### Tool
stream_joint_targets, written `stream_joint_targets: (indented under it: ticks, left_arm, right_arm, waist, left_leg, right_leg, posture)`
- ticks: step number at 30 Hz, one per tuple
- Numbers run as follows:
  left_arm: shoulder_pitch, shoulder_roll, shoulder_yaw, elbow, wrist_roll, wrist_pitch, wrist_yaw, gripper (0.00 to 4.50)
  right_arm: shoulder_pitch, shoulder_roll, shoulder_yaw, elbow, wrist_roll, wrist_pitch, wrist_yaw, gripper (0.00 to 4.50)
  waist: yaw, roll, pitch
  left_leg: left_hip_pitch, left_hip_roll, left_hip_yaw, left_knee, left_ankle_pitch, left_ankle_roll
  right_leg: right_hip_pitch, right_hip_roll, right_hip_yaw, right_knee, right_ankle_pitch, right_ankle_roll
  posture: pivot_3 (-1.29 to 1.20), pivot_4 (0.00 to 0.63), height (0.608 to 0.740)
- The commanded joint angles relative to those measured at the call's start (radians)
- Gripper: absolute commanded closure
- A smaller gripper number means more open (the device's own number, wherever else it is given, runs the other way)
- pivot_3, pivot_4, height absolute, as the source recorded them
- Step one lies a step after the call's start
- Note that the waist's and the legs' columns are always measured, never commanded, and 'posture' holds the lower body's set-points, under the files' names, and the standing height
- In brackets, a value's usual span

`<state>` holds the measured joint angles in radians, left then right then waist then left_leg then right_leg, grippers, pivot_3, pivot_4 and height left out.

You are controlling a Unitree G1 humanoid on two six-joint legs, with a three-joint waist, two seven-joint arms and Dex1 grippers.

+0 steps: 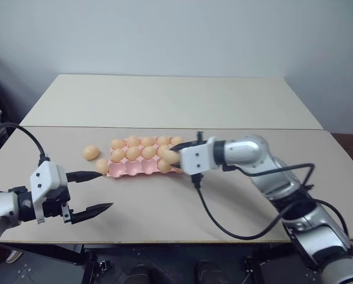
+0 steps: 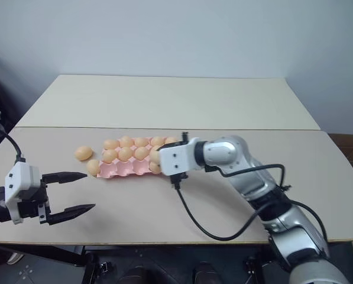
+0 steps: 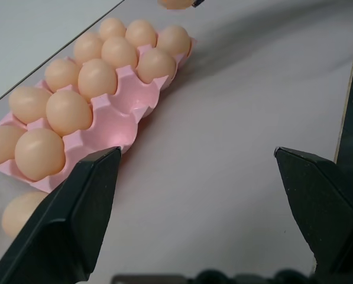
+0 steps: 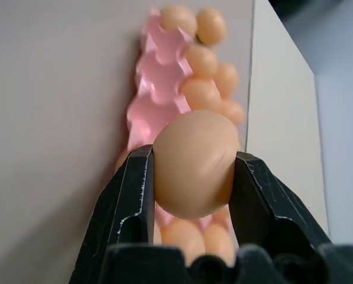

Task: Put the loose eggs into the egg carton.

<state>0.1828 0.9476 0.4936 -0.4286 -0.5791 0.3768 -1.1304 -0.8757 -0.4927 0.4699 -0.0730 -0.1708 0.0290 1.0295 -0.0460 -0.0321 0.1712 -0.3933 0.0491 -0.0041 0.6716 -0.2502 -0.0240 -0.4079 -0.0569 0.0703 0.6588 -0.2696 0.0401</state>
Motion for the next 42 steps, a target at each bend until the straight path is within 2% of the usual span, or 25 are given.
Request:
stream_joint_targets:
  ticks: [1, 8, 17, 18, 22, 24, 25, 33, 42]
  left_arm:
    - [0.028, -0.016, 0.029, -0.052, 0.001, -0.006, 0.021, 0.0]
    - [0.081, -0.041, 0.058, -0.111, -0.008, 0.009, 0.057, 0.0]
    - [0.099, -0.04, 0.073, -0.124, -0.008, 0.017, 0.067, 0.0]
    - [0.099, -0.039, 0.073, -0.124, -0.008, 0.017, 0.066, 0.0]
    - [0.092, -0.033, 0.071, -0.119, -0.009, 0.019, 0.063, 0.0]
    - [0.085, -0.029, 0.067, -0.115, -0.009, 0.02, 0.061, 0.0]
    - [0.082, -0.028, 0.066, -0.114, -0.009, 0.021, 0.061, 0.0]
    - [0.065, -0.027, 0.053, -0.102, -0.004, 0.016, 0.057, 0.0]
    - [0.081, -0.042, 0.058, -0.101, 0.005, 0.003, 0.06, 0.0]
  right_arm:
    - [-0.088, 0.09, 0.018, 0.072, 0.012, -0.02, 0.008, 2.87]
    - [-0.16, 0.212, 0.066, 0.301, -0.058, -0.09, -0.043, 2.87]
    - [-0.171, 0.259, 0.064, 0.416, -0.1, -0.097, -0.066, 2.87]
    - [-0.17, 0.258, 0.062, 0.416, -0.099, -0.102, -0.063, 2.23]
    - [-0.166, 0.261, 0.052, 0.405, -0.097, -0.103, -0.06, 1.0]
    - [-0.163, 0.259, 0.045, 0.386, -0.099, -0.091, -0.065, 0.21]
    - [-0.16, 0.255, 0.042, 0.371, -0.097, -0.088, -0.061, 0.02]
    - [-0.071, 0.183, -0.014, 0.159, -0.057, -0.015, -0.037, 0.02]
    - [0.199, -0.001, -0.187, -0.265, 0.172, 0.302, 0.061, 0.02]
  waist:
    - [-0.001, 0.0, 0.0]
    - [0.004, 0.0, 0.0]
    - [-0.001, 0.0, 0.0]
    - [-0.001, 0.0, 0.0]
    - [-0.002, 0.0, 0.0]
    - [-0.002, 0.0, 0.0]
    - [-0.001, 0.0, 0.0]
    - [0.002, 0.0, 0.0]
    - [0.002, 0.0, 0.0]
  left_leg:
    - [0.0, 0.0, 0.0, 0.0, 0.0, 0.0]
    - [0.0, 0.0, 0.0, 0.0, 0.0, -0.001]
    - [-0.001, 0.0, 0.0, -0.002, 0.001, -0.001]
    - [-0.001, 0.0, 0.0, -0.002, 0.001, -0.001]
    - [-0.001, 0.0, 0.0, -0.003, 0.001, -0.001]
    - [-0.001, 0.0, 0.0, -0.003, 0.001, -0.001]
    - [-0.001, 0.0, 0.0, -0.003, 0.001, -0.001]
    - [-0.007, 0.0, 0.0, -0.003, 0.001, -0.002]
    - [-0.01, 0.0, -0.001, -0.002, 0.001, -0.002]
  right_leg:
    - [0.0, 0.0, 0.0, 0.0, 0.0, 0.0]
    - [-0.001, 0.0, 0.0, 0.001, 0.0, 0.0]
    - [-0.004, 0.0, 0.0, 0.004, 0.0, -0.001]
    - [-0.004, 0.0, 0.0, 0.004, 0.0, -0.001]
    - [-0.005, 0.0, 0.0, 0.004, -0.001, -0.001]
    - [-0.005, 0.0, 0.0, 0.004, -0.001, -0.002]
    - [-0.005, 0.0, 0.0, 0.004, -0.001, -0.002]
    - [-0.013, 0.0, 0.0, 0.006, 0.0, -0.002]
    - [-0.014, 0.0, 0.0, 0.005, 0.0, -0.002]
  posture:
    - [0.0, 0.15, 0.74]
    - [0.0, 0.15, 0.74]
    - [0.0, 0.15, 0.74]
    - [0.0, 0.15, 0.74]
    - [0.0, 0.15, 0.74]
    - [0.0, 0.15, 0.74]
    - [0.0, 0.15, 0.74]
    - [0.0, 0.15, 0.74]
    - [0.0, 0.15, 0.74]
